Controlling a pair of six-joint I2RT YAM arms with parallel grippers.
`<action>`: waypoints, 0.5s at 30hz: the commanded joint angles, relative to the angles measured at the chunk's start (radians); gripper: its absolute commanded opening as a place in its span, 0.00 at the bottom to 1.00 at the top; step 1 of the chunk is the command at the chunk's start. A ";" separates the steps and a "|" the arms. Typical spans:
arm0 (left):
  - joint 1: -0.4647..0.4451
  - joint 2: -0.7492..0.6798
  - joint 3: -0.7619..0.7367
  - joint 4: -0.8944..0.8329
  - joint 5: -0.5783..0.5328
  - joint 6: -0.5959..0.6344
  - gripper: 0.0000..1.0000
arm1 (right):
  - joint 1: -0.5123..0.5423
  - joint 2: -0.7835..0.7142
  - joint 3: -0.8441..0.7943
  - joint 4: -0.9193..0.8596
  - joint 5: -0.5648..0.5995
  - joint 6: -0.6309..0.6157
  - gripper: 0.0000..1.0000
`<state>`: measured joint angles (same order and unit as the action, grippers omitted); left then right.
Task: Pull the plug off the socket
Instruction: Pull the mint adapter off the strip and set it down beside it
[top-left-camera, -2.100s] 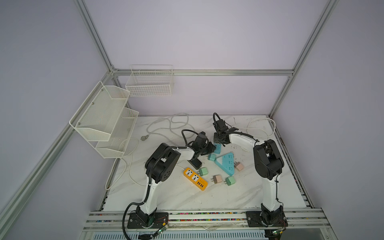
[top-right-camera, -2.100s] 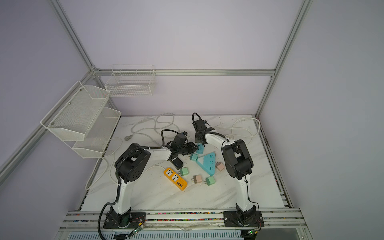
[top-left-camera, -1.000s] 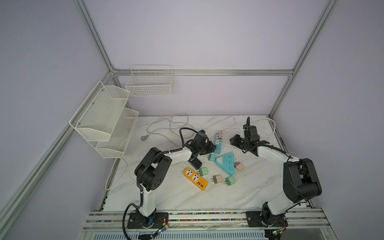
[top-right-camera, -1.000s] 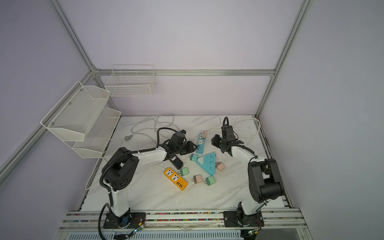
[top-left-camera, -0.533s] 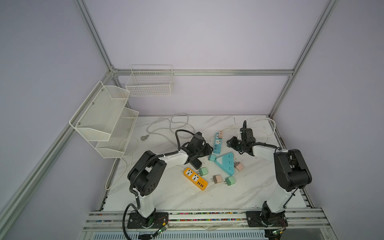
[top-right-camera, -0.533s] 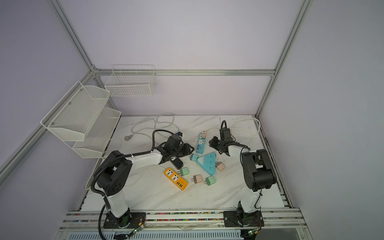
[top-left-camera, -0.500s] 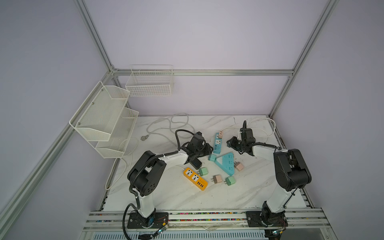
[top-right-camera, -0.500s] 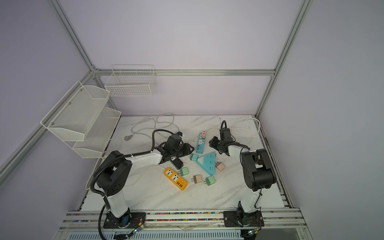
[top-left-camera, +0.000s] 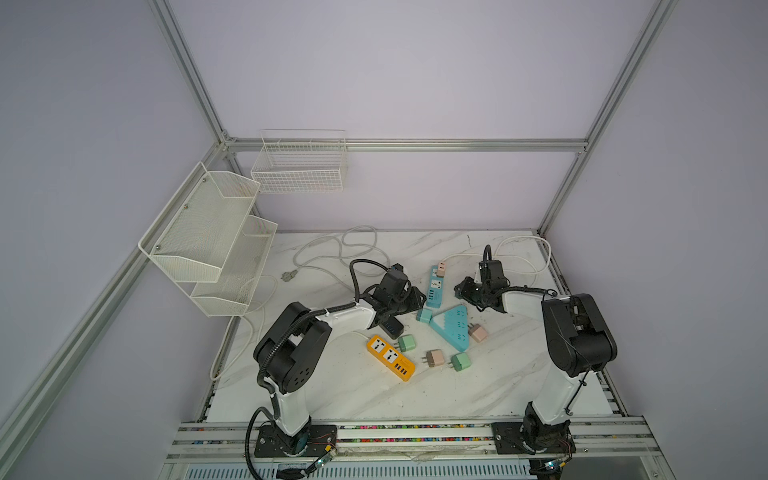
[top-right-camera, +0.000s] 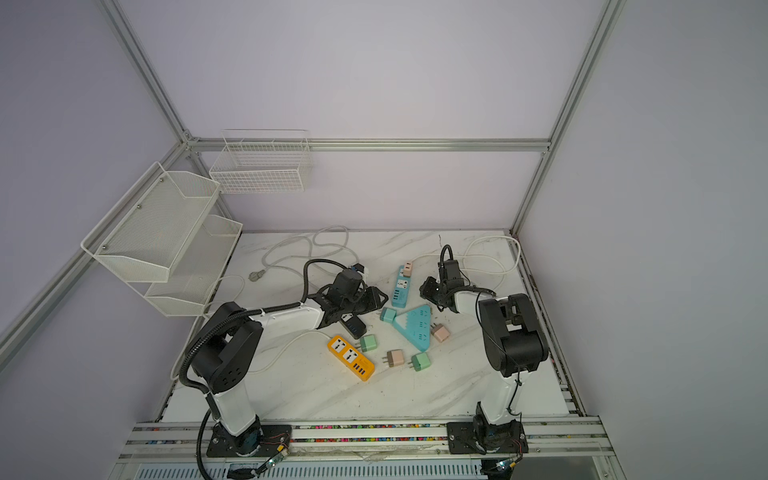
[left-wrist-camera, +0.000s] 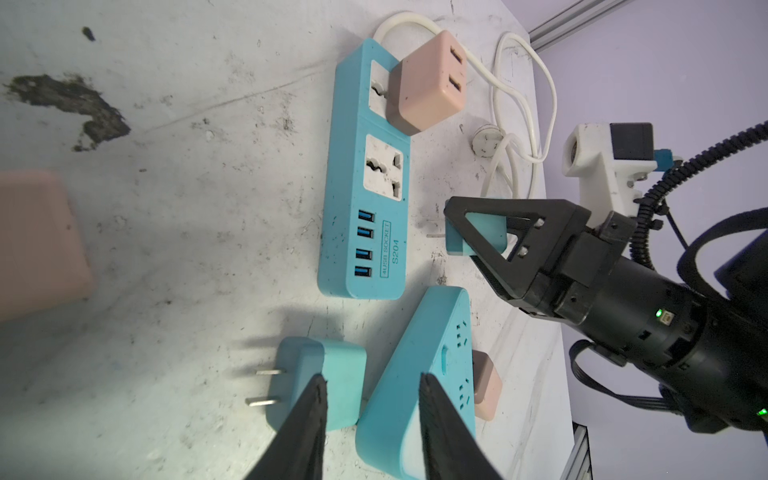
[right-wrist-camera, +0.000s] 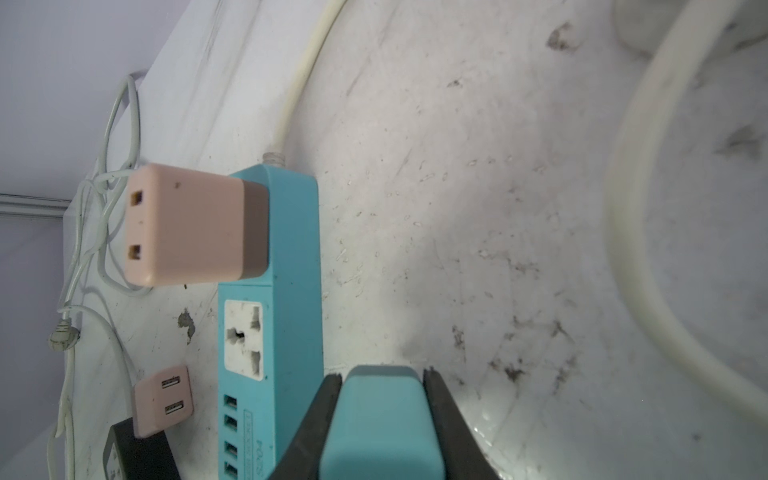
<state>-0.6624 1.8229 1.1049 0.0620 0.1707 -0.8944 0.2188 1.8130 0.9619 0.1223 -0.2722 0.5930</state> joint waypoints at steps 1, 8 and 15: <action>-0.002 -0.038 -0.010 0.007 -0.008 0.030 0.38 | -0.005 0.010 -0.011 -0.007 0.035 -0.004 0.31; -0.002 -0.043 -0.004 -0.001 -0.015 0.035 0.41 | -0.004 -0.004 -0.005 -0.053 0.066 -0.010 0.40; 0.003 -0.042 0.004 -0.006 -0.012 0.043 0.42 | -0.004 -0.040 0.000 -0.121 0.131 -0.025 0.54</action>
<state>-0.6624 1.8229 1.1049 0.0471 0.1661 -0.8833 0.2184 1.8099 0.9615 0.0597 -0.1928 0.5793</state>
